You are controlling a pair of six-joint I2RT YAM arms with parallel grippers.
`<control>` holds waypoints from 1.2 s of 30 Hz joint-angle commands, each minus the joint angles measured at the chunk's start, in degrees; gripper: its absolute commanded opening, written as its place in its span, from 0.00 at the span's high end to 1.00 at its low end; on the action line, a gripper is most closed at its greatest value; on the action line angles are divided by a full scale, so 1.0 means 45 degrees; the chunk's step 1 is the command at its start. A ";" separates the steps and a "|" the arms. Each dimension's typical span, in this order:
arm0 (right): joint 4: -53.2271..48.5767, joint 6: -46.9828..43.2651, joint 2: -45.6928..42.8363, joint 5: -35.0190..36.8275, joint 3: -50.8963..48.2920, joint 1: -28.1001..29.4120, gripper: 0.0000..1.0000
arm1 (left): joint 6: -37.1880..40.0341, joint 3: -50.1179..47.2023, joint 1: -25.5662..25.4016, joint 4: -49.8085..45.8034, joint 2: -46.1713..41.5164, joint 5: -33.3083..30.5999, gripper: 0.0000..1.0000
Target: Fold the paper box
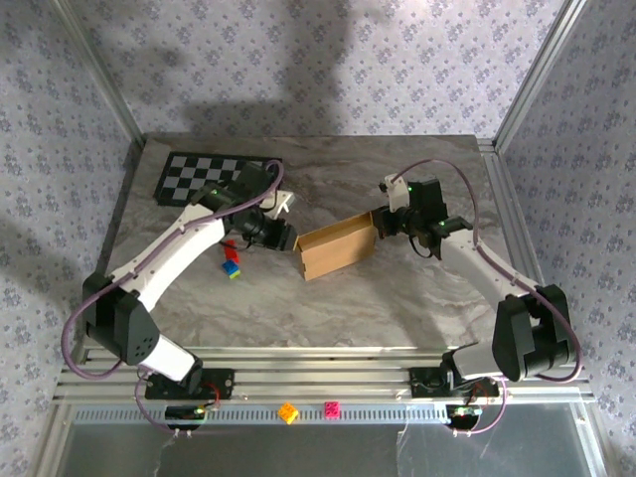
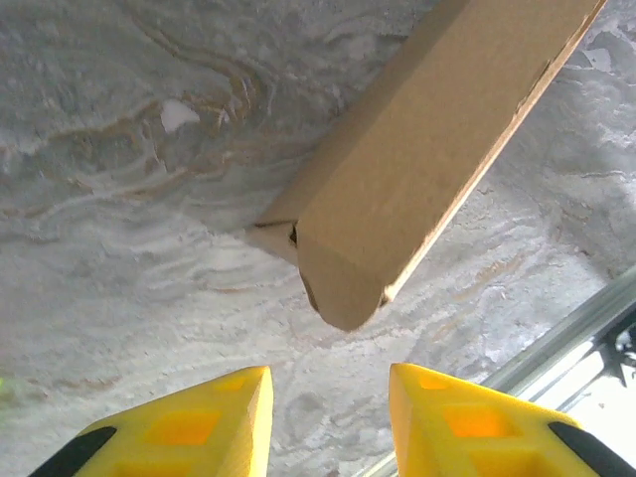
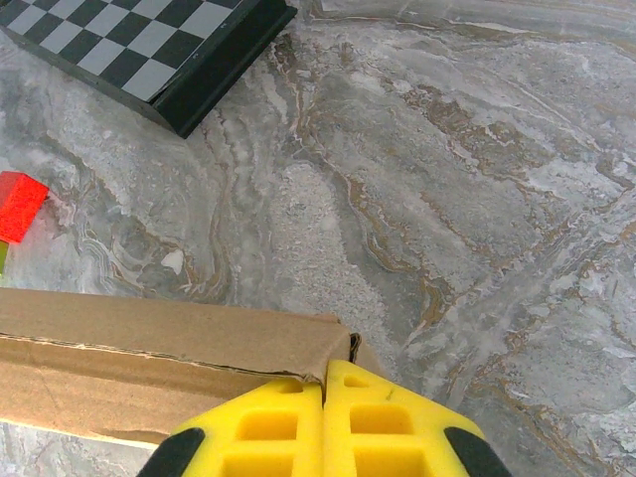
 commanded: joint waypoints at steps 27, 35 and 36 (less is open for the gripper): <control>-0.1519 -0.0094 0.0560 -0.0159 0.0218 0.0082 1.00 | -0.0710 0.1169 -0.0998 0.0106 0.1344 -0.2140 0.76; -0.1638 -0.0116 0.0540 -0.0279 0.0257 0.0036 1.00 | -0.0765 0.1209 -0.1070 0.0264 0.1579 -0.2160 0.82; -0.1635 -0.0118 0.0520 -0.0286 0.0276 0.0034 1.00 | -0.0787 0.1191 -0.1073 0.0285 0.1566 -0.2200 0.82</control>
